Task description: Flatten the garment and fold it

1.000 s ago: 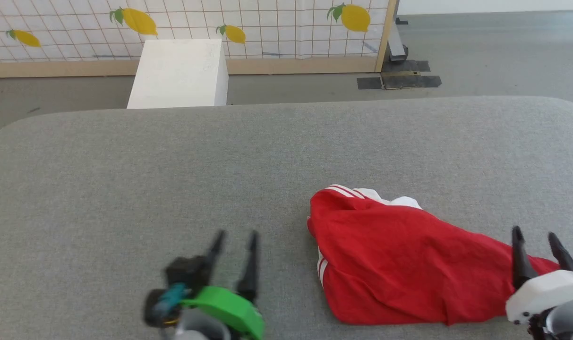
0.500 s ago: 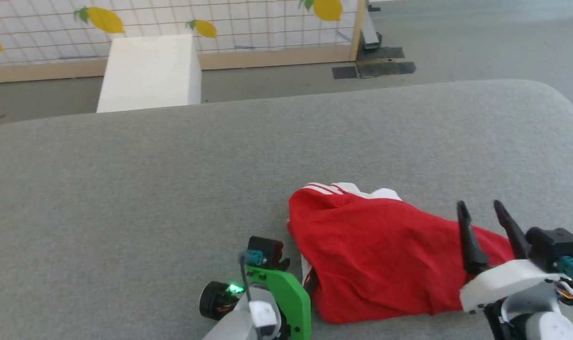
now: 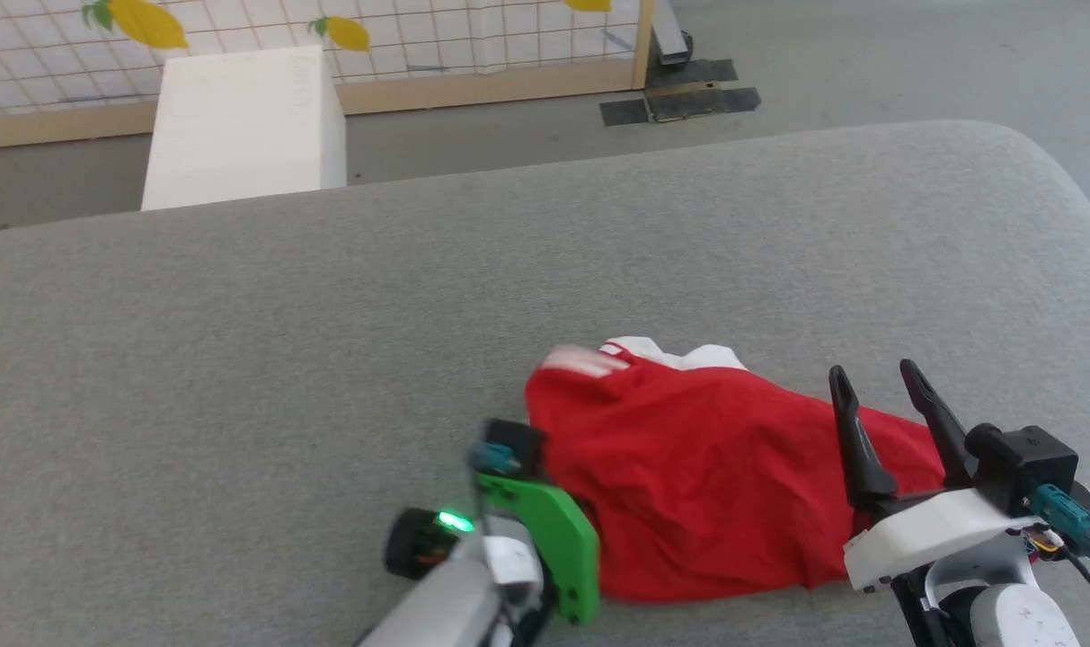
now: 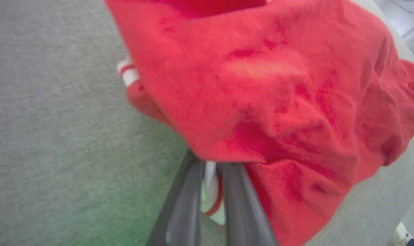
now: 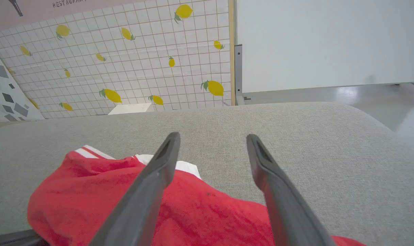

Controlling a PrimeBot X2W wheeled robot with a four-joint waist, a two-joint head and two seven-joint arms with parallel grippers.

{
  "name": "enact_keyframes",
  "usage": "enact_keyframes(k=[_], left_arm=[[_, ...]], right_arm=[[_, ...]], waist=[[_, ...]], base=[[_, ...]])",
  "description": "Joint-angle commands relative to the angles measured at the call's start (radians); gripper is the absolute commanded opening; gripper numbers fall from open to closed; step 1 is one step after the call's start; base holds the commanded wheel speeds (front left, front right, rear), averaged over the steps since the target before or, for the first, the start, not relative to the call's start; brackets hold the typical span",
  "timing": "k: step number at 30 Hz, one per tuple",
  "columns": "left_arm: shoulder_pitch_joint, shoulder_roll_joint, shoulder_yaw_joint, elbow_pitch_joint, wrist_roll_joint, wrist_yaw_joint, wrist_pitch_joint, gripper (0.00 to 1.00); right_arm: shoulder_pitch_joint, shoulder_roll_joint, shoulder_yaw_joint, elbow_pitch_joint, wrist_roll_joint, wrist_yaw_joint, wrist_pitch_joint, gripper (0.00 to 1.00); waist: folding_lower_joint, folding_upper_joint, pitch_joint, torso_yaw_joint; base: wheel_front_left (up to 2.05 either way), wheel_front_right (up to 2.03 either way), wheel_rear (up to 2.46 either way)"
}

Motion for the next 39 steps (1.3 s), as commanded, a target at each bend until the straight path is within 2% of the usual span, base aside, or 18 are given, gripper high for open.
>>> enact_keyframes(k=[1,6,11,17,21,22,23,24,27,31,34,39], left_arm=[[0.009,0.017,0.033,-0.012,0.010,0.026,-0.059,0.00],[0.060,0.064,0.165,-0.082,-0.005,0.099,-0.266,0.00],[0.142,0.133,0.278,-0.158,-0.026,0.174,-0.356,0.00],[0.254,0.196,0.332,-0.208,-0.049,0.241,-0.319,0.00],[0.325,0.227,0.304,-0.197,-0.065,0.268,-0.193,0.00],[0.341,0.231,0.298,-0.201,-0.075,0.273,-0.157,0.31],[0.350,0.234,0.293,-0.209,-0.080,0.273,-0.138,0.49],[0.359,0.234,0.294,-0.225,-0.089,0.271,-0.129,1.00],[0.376,0.232,0.309,-0.269,-0.105,0.259,-0.155,1.00],[0.370,0.233,0.337,-0.316,-0.088,0.229,-0.279,1.00],[0.351,0.229,0.360,-0.331,-0.060,0.209,-0.400,1.00],[0.319,0.206,0.412,-0.347,0.007,0.168,-0.466,1.00]], right_arm=[[-0.005,0.000,0.001,0.000,-0.001,-0.002,-0.007,1.00],[-0.001,0.000,-0.008,-0.003,-0.006,-0.002,-0.013,1.00],[0.010,0.000,-0.014,-0.002,-0.009,-0.002,-0.006,1.00],[0.024,0.000,-0.010,0.007,-0.001,-0.002,0.021,1.00],[0.029,0.000,-0.007,0.015,0.004,-0.002,0.053,1.00],[0.031,0.000,-0.010,0.016,0.003,-0.002,0.061,1.00],[0.033,0.000,-0.017,0.018,0.003,-0.002,0.069,1.00],[0.035,0.000,-0.023,0.020,0.003,-0.002,0.077,1.00],[0.031,0.000,-0.041,0.024,-0.007,-0.002,0.089,1.00],[0.001,0.000,-0.069,0.051,-0.031,-0.002,0.115,1.00],[-0.047,0.000,-0.094,0.105,-0.033,-0.002,0.161,1.00],[-0.148,0.000,-0.115,0.231,-0.025,-0.002,0.283,1.00]], waist=[[0.0000,0.0000,-0.013,0.028],[0.0000,0.0000,-0.042,0.089],[0.0000,0.0000,-0.067,0.152],[0.0000,0.0000,-0.079,0.218],[0.0000,0.0000,-0.082,0.245],[0.0000,0.0000,-0.082,0.251],[0.0000,0.0000,-0.081,0.256],[0.0000,0.0000,-0.081,0.262],[0.0000,0.0000,-0.077,0.275],[0.0000,0.0000,-0.063,0.293],[0.0000,0.0000,-0.048,0.308],[0.0000,0.0000,-0.021,0.328]], base=[[0.00,0.00,0.00],[0.00,0.00,0.00],[0.00,0.00,0.00],[0.00,0.00,0.00],[0.00,0.00,0.00],[0.00,0.00,0.00],[0.00,0.00,0.00],[0.00,0.00,0.00],[0.00,0.00,0.00],[0.00,0.00,0.00],[0.00,0.00,0.00],[0.00,0.00,0.00]])
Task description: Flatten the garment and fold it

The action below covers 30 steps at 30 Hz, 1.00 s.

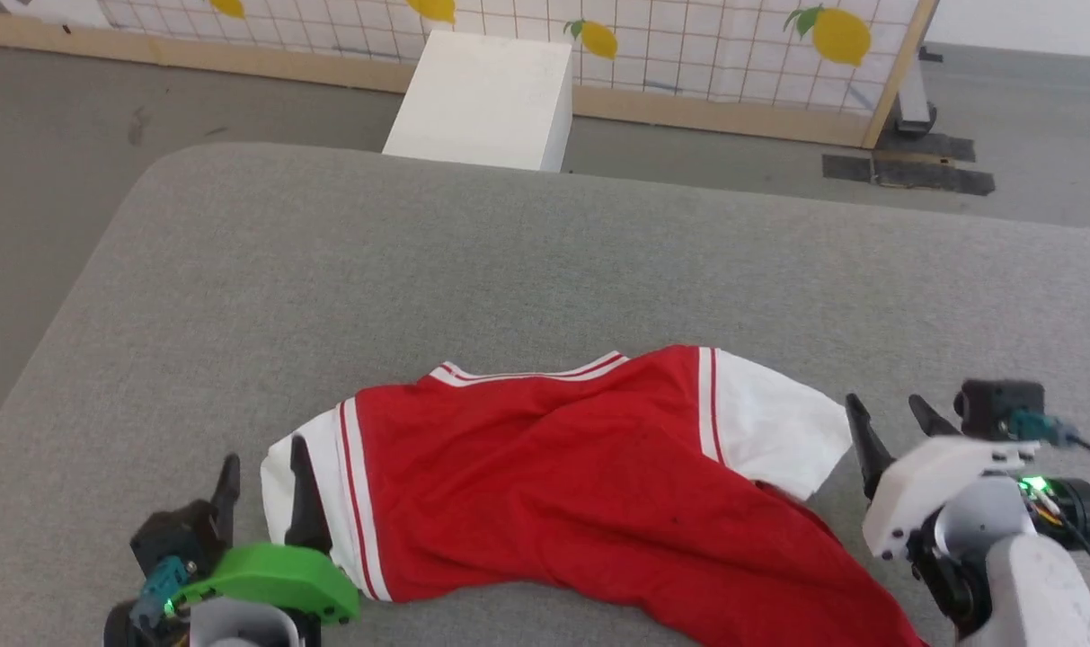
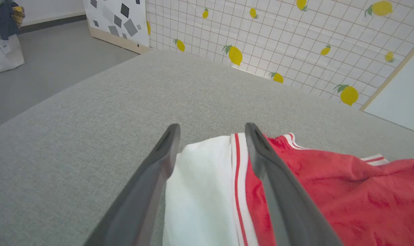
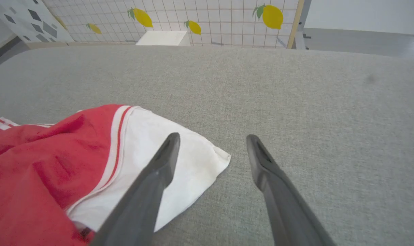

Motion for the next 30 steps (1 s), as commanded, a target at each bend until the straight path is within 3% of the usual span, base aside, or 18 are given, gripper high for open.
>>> enact_keyframes(k=[1,8,15,16,18,24,30], left_arm=[[-0.026,-0.017,0.023,-0.021,0.041,-0.012,-0.007,1.00],[-0.014,-0.129,0.149,-0.094,0.195,-0.122,-0.007,1.00],[-0.007,-0.192,0.223,-0.074,0.269,-0.203,-0.008,1.00],[-0.008,-0.197,0.232,-0.068,0.275,-0.213,-0.008,1.00],[-0.009,-0.204,0.247,-0.059,0.284,-0.227,-0.008,1.00],[-0.001,-0.212,0.267,0.016,0.287,-0.256,-0.008,1.00],[-0.024,-0.194,0.292,0.103,0.278,-0.234,0.042,1.00]], right_arm=[[-0.034,-0.001,-0.007,0.032,0.004,-0.002,0.041,1.00],[-0.161,-0.001,-0.034,0.174,-0.024,-0.002,0.275,1.00],[-0.206,-0.001,-0.032,0.244,-0.062,-0.002,0.461,1.00],[-0.203,-0.001,-0.028,0.246,-0.059,-0.002,0.487,0.56],[-0.194,-0.001,-0.018,0.234,-0.055,-0.002,0.514,0.03],[-0.146,-0.001,-0.060,0.120,-0.035,-0.002,0.387,0.00],[-0.044,-0.001,-0.084,-0.022,0.007,-0.002,0.278,0.00]], waist=[[0.0000,0.0000,0.019,0.016],[0.0000,0.0000,0.061,0.045],[0.0000,0.0000,0.085,0.062],[0.0000,0.0000,0.085,0.063],[0.0000,0.0000,0.084,0.062],[0.0000,0.0000,0.054,0.048],[0.0000,0.0000,0.011,0.013]], base=[[0.00,0.00,0.00],[0.00,0.00,0.00],[0.00,0.00,0.00],[0.00,0.00,0.00],[0.00,0.00,0.00],[0.00,0.00,0.00],[0.00,0.00,0.00]])
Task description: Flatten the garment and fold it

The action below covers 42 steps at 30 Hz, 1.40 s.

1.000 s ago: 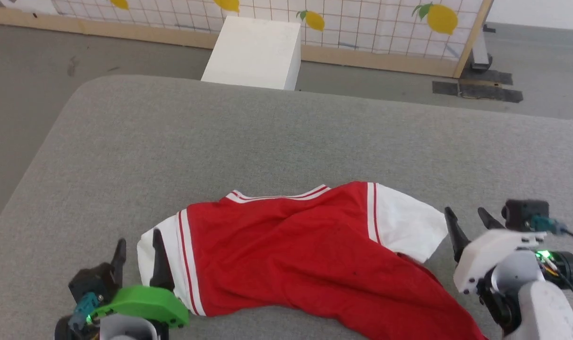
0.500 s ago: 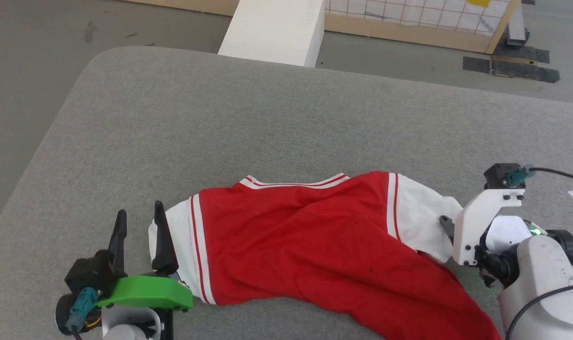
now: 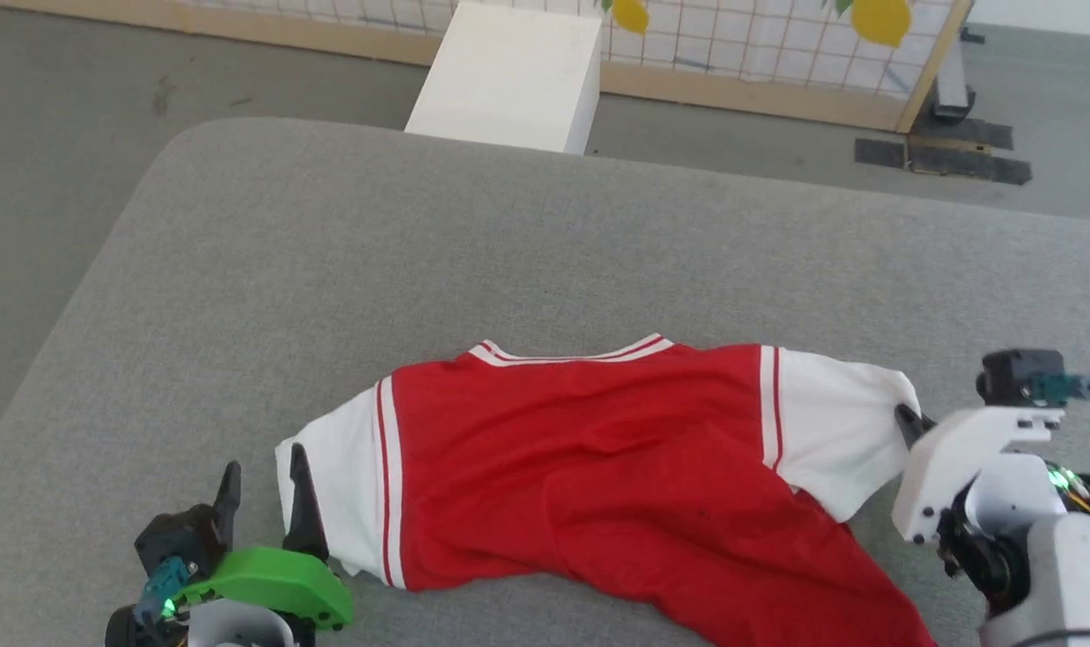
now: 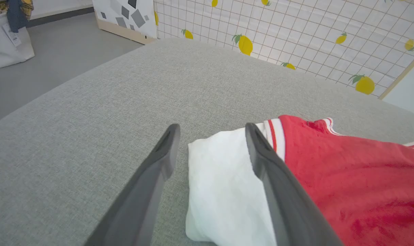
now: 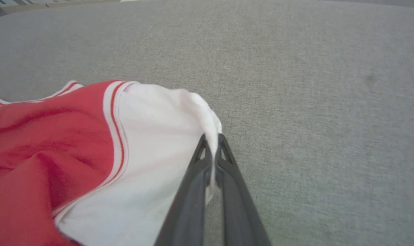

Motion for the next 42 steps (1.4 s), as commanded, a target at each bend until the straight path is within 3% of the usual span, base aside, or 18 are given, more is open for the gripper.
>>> enact_keyframes(k=[1,8,15,22,23,24,25,31,38,42], left_arm=[[-0.022,0.017,0.009,0.017,-0.010,0.007,0.028,1.00],[-0.117,0.086,0.021,0.092,-0.041,0.025,0.297,1.00],[-0.168,0.121,0.038,0.171,-0.080,0.073,0.557,1.00],[-0.168,0.132,0.047,0.192,-0.116,0.097,0.699,1.00],[-0.167,0.134,0.045,0.198,-0.126,0.088,0.721,0.84],[-0.165,0.136,0.042,0.203,-0.133,0.080,0.739,0.27],[-0.164,0.140,0.037,0.207,-0.139,0.070,0.760,0.00],[-0.183,0.167,0.029,0.208,-0.146,0.033,0.755,0.00],[-0.300,0.217,0.060,0.107,-0.214,-0.073,0.689,0.00],[-0.392,0.241,0.084,0.039,-0.257,-0.108,0.684,0.00]], right_arm=[[0.033,-0.002,-0.003,-0.027,0.013,-0.002,-0.014,0.00],[0.137,-0.002,0.021,-0.133,0.063,-0.002,-0.020,0.00],[0.160,-0.002,0.064,-0.157,0.093,-0.002,-0.021,0.00],[0.150,-0.002,0.093,-0.163,0.105,-0.002,-0.018,0.00],[0.149,-0.002,0.095,-0.164,0.107,-0.002,-0.017,0.00],[0.147,-0.002,0.096,-0.164,0.107,-0.002,-0.016,0.00],[0.145,-0.002,0.097,-0.165,0.107,-0.002,-0.016,0.00],[0.130,-0.002,0.097,-0.170,0.097,-0.002,-0.012,0.00],[0.011,-0.003,0.128,-0.234,0.007,-0.002,0.028,0.00],[-0.104,-0.063,0.161,-0.260,-0.019,-0.002,0.073,0.00]], waist=[[0.0000,0.0000,-0.025,-0.026],[0.0000,0.0000,-0.039,-0.091],[0.0000,0.0000,-0.014,-0.150],[0.0000,0.0000,0.019,-0.178],[0.0000,0.0000,0.023,-0.180],[0.0000,0.0000,0.026,-0.181],[0.0000,0.0000,0.029,-0.182],[0.0000,0.0000,0.045,-0.178],[0.0000,0.0000,0.053,-0.170],[0.0000,0.0000,0.074,-0.170]], base=[[0.00,0.00,0.00],[0.00,0.00,0.00],[0.00,0.00,0.00],[0.00,0.00,0.00],[0.00,0.00,0.00],[0.00,0.00,0.00],[0.00,0.00,0.00],[0.00,0.00,0.00],[0.00,0.00,0.00],[0.00,0.00,0.00]])
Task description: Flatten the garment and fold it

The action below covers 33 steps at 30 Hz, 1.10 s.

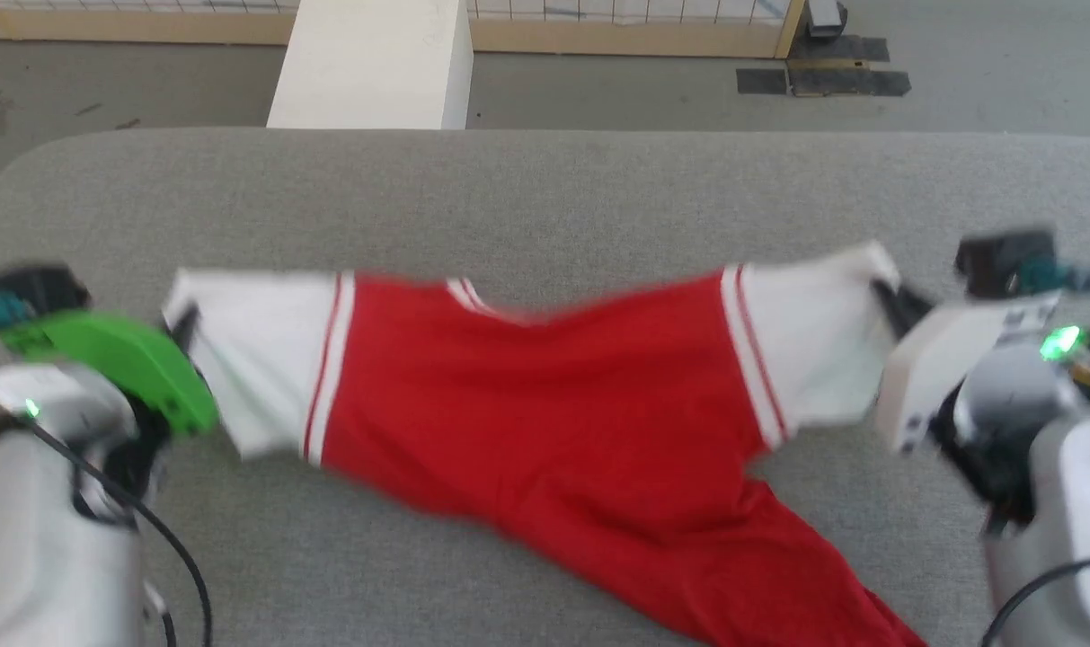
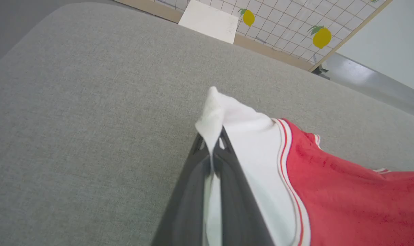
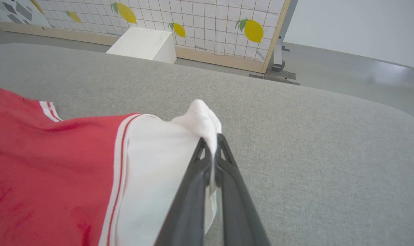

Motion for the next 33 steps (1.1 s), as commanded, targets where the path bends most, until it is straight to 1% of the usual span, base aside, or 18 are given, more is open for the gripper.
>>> enact_keyframes(k=[1,2,6,8,9,11,13,15,19,23,26,30,33], left_arm=[[-0.047,0.013,0.010,-0.023,-0.013,-0.007,-0.012,0.00],[-0.139,0.012,0.031,-0.074,-0.037,-0.001,-0.027,0.00],[-0.264,0.026,0.044,-0.119,-0.024,0.027,-0.059,0.00],[-0.330,0.031,0.053,-0.135,-0.010,0.047,-0.086,0.00],[-0.369,0.030,0.057,-0.140,-0.007,0.058,-0.100,0.00],[-0.437,0.031,0.064,-0.143,0.007,0.079,-0.134,0.00],[-0.507,0.031,0.072,-0.139,0.022,0.102,-0.172,0.00],[-0.581,0.034,0.082,-0.126,0.033,0.122,-0.212,0.00],[-0.712,0.042,0.102,-0.094,0.041,0.137,-0.298,0.00],[-0.809,0.034,0.131,-0.052,0.008,0.115,-0.394,0.00],[-0.837,0.030,0.144,-0.020,-0.006,0.094,-0.454,0.00],[-0.783,0.031,0.115,0.044,0.003,0.051,-0.468,0.00],[-0.689,0.036,0.079,0.082,0.024,0.013,-0.463,0.00]], right_arm=[[-0.049,-0.031,0.008,-0.009,-0.009,-0.002,0.012,0.00],[-0.174,-0.101,0.036,0.001,-0.006,-0.002,0.037,0.00],[-0.355,-0.176,0.079,0.043,0.001,-0.002,0.050,0.00],[-0.456,-0.178,0.089,0.076,0.053,-0.002,0.041,0.00],[-0.514,-0.196,0.099,0.094,0.052,-0.002,0.030,0.00],[-0.607,-0.239,0.133,0.127,0.026,-0.002,0.013,0.00],[-0.698,-0.258,0.152,0.163,0.006,-0.002,-0.011,0.00],[-0.787,-0.264,0.163,0.198,-0.013,-0.002,-0.041,0.00],[-0.947,-0.273,0.177,0.252,-0.070,-0.002,-0.127,0.00],[-1.068,-0.267,0.173,0.304,-0.134,-0.002,-0.218,0.00],[-1.106,-0.251,0.155,0.337,-0.170,-0.002,-0.279,0.00],[-1.053,-0.231,0.148,0.397,-0.169,-0.002,-0.321,0.00],[-0.959,-0.230,0.158,0.427,-0.139,-0.002,-0.347,0.00]], waist=[[0.0000,0.0000,0.018,-0.001],[0.0000,0.0000,0.050,-0.004],[0.0000,0.0000,0.101,-0.013],[0.0000,0.0000,0.131,-0.022],[0.0000,0.0000,0.147,-0.025],[0.0000,0.0000,0.173,-0.030],[0.0000,0.0000,0.198,-0.035],[0.0000,0.0000,0.221,-0.041],[0.0000,0.0000,0.258,-0.050],[0.0000,0.0000,0.276,-0.056],[0.0000,0.0000,0.279,-0.059],[0.0000,0.0000,0.267,-0.059],[0.0000,0.0000,0.247,-0.057]], base=[[0.00,0.00,0.00],[0.00,0.00,0.00],[0.00,0.00,0.00],[0.00,0.00,0.00],[0.00,0.00,0.00],[0.00,0.00,0.00],[0.00,0.00,0.00],[0.00,0.00,0.00],[0.00,0.00,0.00],[0.00,0.00,0.00],[0.00,0.00,0.00],[0.00,0.00,0.00],[0.00,0.00,0.00]])
